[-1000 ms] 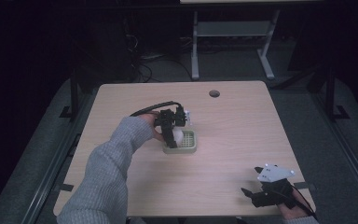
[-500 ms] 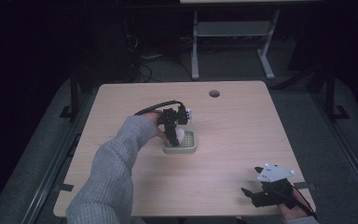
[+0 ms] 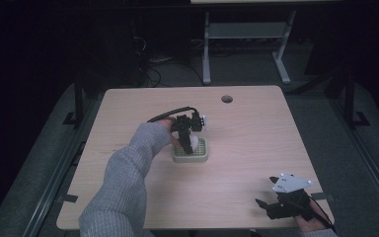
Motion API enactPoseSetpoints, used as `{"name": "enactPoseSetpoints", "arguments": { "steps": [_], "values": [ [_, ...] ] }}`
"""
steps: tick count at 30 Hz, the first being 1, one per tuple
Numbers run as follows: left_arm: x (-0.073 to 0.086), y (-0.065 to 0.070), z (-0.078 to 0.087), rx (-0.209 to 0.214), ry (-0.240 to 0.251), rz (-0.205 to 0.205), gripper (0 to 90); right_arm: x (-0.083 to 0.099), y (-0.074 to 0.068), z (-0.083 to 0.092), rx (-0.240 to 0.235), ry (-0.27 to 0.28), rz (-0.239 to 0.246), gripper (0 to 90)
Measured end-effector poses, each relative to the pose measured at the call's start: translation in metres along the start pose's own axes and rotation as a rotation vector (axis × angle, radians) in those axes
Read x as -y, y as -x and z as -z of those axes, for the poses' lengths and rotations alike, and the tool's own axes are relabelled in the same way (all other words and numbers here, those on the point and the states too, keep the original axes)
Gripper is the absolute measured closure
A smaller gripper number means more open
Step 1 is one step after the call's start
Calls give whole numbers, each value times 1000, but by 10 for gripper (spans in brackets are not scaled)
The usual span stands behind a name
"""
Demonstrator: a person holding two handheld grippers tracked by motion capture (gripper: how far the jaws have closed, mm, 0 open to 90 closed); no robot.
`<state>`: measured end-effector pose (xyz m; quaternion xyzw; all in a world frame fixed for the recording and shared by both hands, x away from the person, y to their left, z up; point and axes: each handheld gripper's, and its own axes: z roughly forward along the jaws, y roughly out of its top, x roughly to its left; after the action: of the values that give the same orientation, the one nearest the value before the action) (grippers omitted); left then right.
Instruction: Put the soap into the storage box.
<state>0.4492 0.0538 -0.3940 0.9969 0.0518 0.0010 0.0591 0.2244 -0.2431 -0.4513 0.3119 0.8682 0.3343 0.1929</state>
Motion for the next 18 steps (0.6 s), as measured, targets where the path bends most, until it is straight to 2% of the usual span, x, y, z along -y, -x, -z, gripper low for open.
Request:
{"name": "enactPoseSetpoints", "arguments": {
  "steps": [18],
  "values": [
    [-7, 1, -11, 4, -24, -20, 243, 0, 0, 0, -1, 2, 2, 140]
  ]
}}
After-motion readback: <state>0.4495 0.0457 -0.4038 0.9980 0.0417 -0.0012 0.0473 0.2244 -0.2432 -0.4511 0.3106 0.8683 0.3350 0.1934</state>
